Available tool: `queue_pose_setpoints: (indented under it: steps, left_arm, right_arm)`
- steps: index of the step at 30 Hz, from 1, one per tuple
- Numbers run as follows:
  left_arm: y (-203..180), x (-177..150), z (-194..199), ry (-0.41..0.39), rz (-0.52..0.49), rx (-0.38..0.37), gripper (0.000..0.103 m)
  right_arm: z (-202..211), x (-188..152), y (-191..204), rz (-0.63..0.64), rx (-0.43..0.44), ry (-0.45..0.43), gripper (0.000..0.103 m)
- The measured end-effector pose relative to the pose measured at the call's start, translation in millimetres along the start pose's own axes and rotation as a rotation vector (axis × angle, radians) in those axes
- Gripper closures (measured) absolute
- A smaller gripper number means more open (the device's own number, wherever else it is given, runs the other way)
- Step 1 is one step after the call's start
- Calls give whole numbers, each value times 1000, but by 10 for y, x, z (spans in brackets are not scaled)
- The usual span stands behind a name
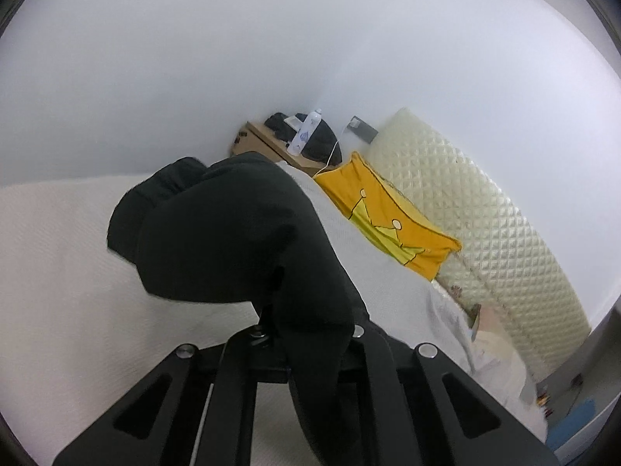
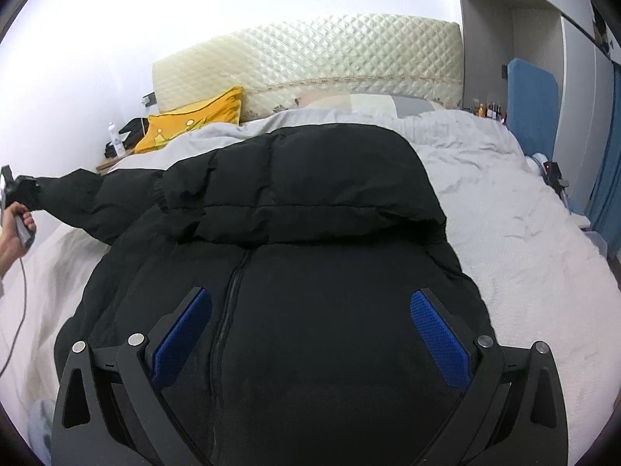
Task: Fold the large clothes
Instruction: 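Grasp the other sleeve cuff with the left gripper and lift it, then carry the sleeve over the jacket body with the left gripper and lower it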
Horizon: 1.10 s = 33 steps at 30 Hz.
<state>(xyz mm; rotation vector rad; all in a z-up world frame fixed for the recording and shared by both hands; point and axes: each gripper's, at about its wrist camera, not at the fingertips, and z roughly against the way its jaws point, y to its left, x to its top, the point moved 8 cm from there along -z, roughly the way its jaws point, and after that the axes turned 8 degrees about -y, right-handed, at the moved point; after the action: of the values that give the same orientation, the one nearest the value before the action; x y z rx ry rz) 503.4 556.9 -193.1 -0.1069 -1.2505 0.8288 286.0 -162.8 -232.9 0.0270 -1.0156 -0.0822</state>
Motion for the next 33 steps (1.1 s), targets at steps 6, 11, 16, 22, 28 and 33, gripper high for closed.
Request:
queue_pose_setpoints:
  steps: [6, 11, 16, 22, 28, 33]
  left_arm:
    - [-208, 78, 712, -22, -85, -11, 97]
    - [-815, 177, 1273, -69, -221, -42, 96]
    - [-1660, 129, 1812, -111, -359, -126, 96]
    - [-2559, -150, 2329, -106, -433, -235, 96]
    - [-3405, -665, 2764, -124, -541, -334, 96]
    - [-4111, -1340, 3152, -77, -558, -450, 95]
  right_arm:
    - [154, -11, -85, -11, 17, -3, 0]
    - [299, 50, -176, -10, 12, -41, 0]
    - [396, 130, -289, -4, 1, -77, 0]
    - [389, 158, -559, -6, -47, -89, 0]
    - [474, 177, -851, -99, -43, -96, 0]
    - [530, 215, -969, -152, -35, -110, 0]
